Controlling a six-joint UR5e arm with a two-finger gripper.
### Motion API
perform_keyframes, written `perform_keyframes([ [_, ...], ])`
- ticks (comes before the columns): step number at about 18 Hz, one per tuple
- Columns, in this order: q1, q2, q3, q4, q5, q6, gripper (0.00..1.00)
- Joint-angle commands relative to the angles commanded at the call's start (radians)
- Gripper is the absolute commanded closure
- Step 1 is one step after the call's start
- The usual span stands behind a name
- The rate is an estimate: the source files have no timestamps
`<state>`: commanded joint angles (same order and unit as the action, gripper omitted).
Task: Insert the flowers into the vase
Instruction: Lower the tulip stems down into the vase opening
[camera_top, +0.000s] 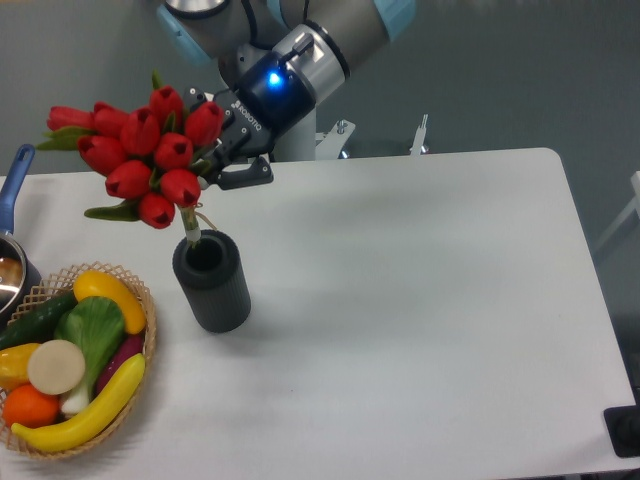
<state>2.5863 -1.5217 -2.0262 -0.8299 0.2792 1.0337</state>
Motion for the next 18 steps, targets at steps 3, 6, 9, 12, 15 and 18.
perform_keyframes([
  [3, 0.000, -0.005, -0.003, -0.002, 0.000, 0.012, 1.00],
  [6, 0.002, -0.011, -0.003, -0.002, 0.000, 0.017, 1.00],
  [9, 0.002, -0.026, -0.006, 0.000, 0.003, 0.037, 1.00],
  [12, 0.002, -0.046, -0.008, 0.005, 0.008, 0.042, 1.00],
  [15, 0.002, -0.064, -0.017, 0.006, 0.008, 0.086, 1.00],
  [18, 0.002, -0.080, -0.032, 0.005, 0.011, 0.117, 0.99],
])
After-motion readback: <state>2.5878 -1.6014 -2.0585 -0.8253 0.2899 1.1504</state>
